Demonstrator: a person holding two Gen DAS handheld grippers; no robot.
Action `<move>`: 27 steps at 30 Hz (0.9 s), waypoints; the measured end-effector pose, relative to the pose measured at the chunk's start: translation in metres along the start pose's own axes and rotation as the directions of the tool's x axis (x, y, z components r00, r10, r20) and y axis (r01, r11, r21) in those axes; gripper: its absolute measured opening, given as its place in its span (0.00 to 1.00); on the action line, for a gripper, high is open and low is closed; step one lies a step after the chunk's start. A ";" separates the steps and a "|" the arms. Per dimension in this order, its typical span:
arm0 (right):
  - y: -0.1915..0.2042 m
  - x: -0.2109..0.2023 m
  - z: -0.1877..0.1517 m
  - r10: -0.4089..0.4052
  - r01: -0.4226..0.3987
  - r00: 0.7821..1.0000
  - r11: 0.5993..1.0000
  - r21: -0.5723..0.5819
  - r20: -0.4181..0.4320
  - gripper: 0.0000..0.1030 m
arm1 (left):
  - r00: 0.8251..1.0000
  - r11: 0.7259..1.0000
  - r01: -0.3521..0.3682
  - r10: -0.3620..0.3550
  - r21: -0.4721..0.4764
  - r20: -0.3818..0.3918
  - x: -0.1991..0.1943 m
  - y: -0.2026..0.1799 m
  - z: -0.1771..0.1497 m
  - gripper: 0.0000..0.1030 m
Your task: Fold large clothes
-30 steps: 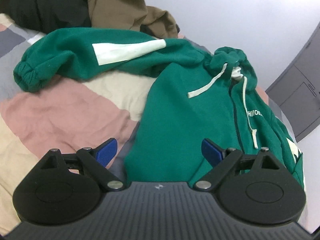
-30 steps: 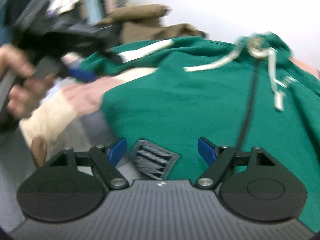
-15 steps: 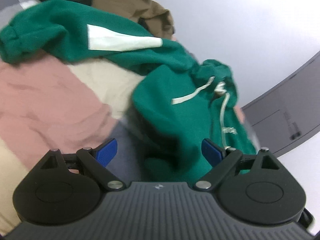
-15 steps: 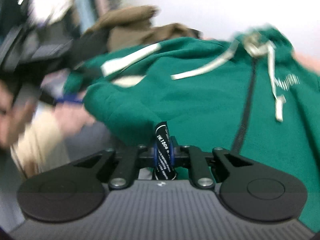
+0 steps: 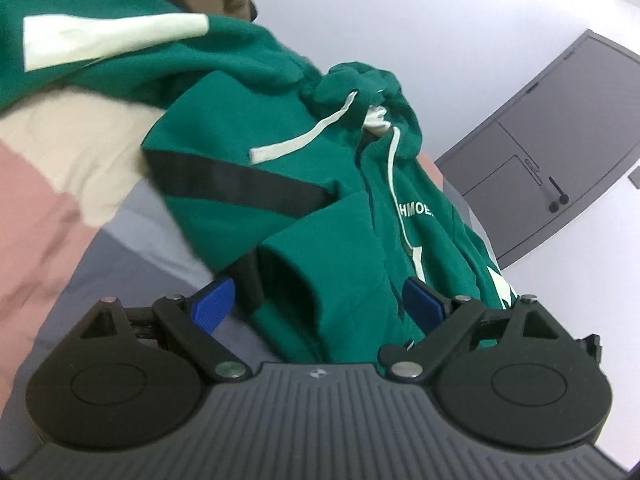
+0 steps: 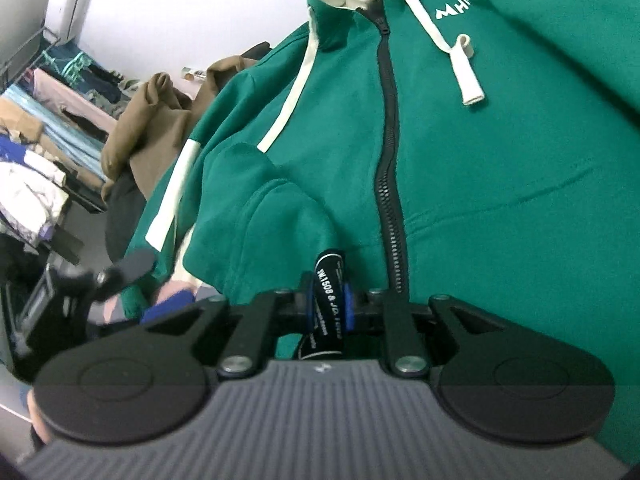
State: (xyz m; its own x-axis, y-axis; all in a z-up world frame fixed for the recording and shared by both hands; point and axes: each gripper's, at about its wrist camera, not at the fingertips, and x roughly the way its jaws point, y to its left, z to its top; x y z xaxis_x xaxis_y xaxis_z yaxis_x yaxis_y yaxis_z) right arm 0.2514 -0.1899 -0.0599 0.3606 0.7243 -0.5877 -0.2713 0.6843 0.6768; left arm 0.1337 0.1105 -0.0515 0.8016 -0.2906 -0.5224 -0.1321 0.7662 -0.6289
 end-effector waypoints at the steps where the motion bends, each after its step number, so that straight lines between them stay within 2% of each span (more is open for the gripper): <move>1: -0.001 0.002 0.002 -0.003 0.003 1.000 1.000 -0.005 -0.001 0.17 | 1.000 1.000 0.005 -0.005 0.006 0.008 0.001 0.000 0.000 0.90; 5: -0.004 -0.004 -0.004 0.004 -0.004 1.000 1.000 -0.003 -0.006 0.17 | 0.999 1.000 0.027 -0.027 0.015 0.035 0.006 -0.001 0.000 0.89; 7: -0.003 -0.005 -0.006 0.012 -0.012 1.000 1.000 -0.019 -0.009 0.17 | 0.999 1.000 0.006 -0.007 0.023 0.049 0.009 0.000 0.002 0.89; 10: -0.001 -0.007 -0.009 0.014 -0.015 1.000 1.000 -0.028 -0.012 0.18 | 0.999 0.999 -0.038 0.037 0.031 0.037 0.019 0.002 0.002 0.84; 11: 0.001 -0.008 -0.010 0.012 -0.012 1.000 0.999 -0.041 -0.012 0.18 | 0.998 0.998 -0.057 0.055 0.036 0.040 0.022 0.002 0.001 0.75; 12: 0.003 -0.009 -0.012 0.010 -0.011 1.000 0.998 -0.058 -0.013 0.18 | 0.997 0.997 -0.067 0.066 0.037 0.038 0.024 0.003 0.001 0.60; 15: 0.009 -0.015 -0.018 -0.009 0.008 1.000 0.996 -0.094 -0.009 0.20 | 0.997 0.996 -0.079 0.078 0.042 0.027 0.025 0.002 -0.001 0.28; 18: 0.013 -0.028 -0.022 -0.038 0.038 0.999 0.993 -0.113 0.005 0.22 | 0.997 0.999 -0.051 0.050 0.004 0.054 0.006 -0.002 0.000 0.12; 23: 0.025 -0.080 -0.027 -0.059 0.075 0.994 0.980 -0.184 0.090 0.22 | 0.992 0.992 0.088 -0.078 -0.092 0.102 -0.049 -0.010 -0.005 0.08; 27: 0.019 -0.133 -0.021 -0.102 0.123 0.986 0.980 -0.158 0.134 0.23 | 0.989 0.986 0.119 -0.108 -0.117 0.103 -0.100 -0.016 -0.018 0.07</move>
State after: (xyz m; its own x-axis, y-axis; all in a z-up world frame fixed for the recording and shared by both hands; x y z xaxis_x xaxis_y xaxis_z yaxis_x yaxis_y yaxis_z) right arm 0.1797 -0.2717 0.0216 0.5030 0.6326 -0.5889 -0.3626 0.7730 0.5206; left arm 0.0457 0.1172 0.0004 0.8670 -0.3107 -0.3896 -0.1028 0.6535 -0.7499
